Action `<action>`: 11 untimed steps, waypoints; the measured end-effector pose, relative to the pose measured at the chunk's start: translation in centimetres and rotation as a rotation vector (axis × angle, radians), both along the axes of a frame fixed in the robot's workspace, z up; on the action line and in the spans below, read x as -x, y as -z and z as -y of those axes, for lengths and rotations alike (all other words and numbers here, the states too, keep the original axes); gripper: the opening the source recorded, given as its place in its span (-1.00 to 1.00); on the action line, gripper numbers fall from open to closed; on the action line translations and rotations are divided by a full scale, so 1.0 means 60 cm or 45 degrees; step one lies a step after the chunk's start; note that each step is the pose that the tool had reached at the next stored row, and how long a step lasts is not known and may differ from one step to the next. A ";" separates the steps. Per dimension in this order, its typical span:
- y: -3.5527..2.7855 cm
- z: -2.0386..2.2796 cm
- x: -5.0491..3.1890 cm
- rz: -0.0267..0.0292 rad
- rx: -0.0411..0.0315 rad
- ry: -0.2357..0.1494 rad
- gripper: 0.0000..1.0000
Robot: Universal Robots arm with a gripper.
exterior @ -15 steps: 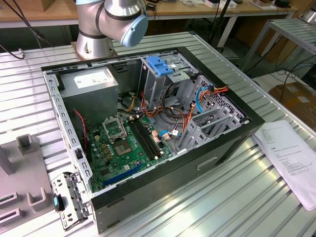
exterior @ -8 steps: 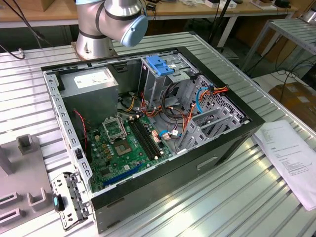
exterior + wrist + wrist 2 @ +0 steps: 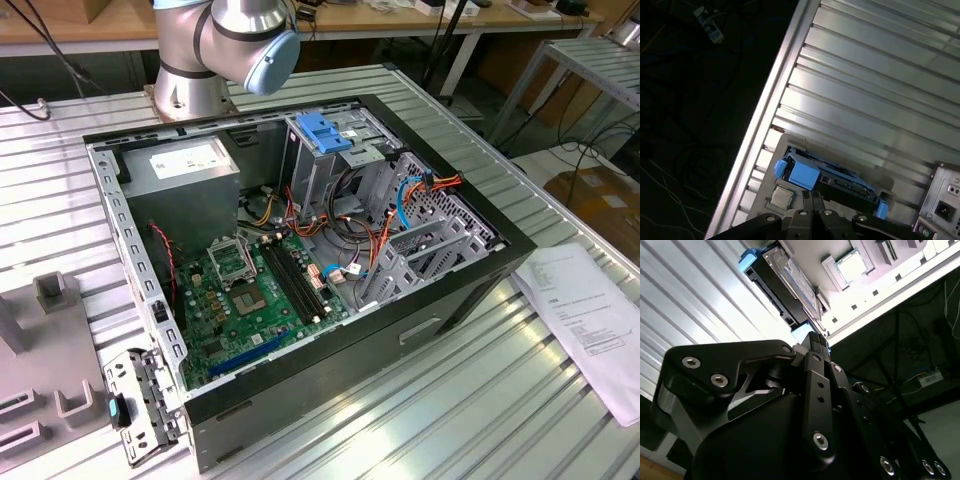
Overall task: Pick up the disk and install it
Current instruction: 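Pick up the disk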
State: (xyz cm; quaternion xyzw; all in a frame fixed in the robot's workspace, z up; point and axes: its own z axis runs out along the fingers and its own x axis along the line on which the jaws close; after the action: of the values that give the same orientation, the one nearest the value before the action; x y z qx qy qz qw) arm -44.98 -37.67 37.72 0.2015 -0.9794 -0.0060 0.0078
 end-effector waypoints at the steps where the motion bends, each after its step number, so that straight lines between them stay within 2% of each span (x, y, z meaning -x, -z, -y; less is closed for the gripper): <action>1: 0.000 0.0000 0.000 0.0003 0.0000 -0.026 -0.79; 2: 0.001 0.0000 0.000 0.0007 0.0000 -0.055 -0.79; 5: 0.003 0.0000 0.000 0.0049 0.0001 -0.194 -0.79; 11: 0.006 0.0000 0.000 0.0073 -0.0001 -0.376 -0.79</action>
State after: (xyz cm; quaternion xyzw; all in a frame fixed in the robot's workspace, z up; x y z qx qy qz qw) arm -44.98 -37.67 37.36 0.3433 -0.9392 -0.0043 0.0058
